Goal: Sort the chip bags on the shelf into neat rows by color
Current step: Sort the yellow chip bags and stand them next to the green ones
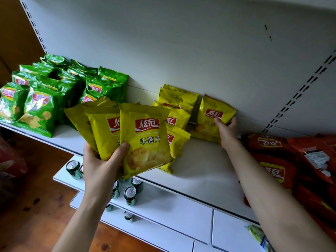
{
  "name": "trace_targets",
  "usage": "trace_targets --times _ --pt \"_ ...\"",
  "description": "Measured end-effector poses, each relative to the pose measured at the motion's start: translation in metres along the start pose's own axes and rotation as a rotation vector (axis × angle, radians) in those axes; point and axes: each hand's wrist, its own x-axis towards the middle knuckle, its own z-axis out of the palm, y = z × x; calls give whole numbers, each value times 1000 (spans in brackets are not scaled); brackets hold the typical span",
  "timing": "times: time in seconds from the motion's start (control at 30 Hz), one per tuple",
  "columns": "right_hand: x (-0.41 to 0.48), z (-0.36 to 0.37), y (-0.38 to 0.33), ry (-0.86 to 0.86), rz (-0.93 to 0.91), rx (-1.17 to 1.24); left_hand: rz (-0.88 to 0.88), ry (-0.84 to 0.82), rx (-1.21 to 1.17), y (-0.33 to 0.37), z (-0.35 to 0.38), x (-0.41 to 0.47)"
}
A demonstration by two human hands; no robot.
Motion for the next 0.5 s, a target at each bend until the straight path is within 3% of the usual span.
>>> trace_targets --times 0.2,0.33,0.5 --pt "-2 10 0 128 -139 -30 -6 -28 -33 0 4 -1" --pt "3 16 8 97 -115 -133 -13 -45 -23 1 4 -1" --pt "8 2 4 34 -15 -76 -31 -74 -44 2 6 0"
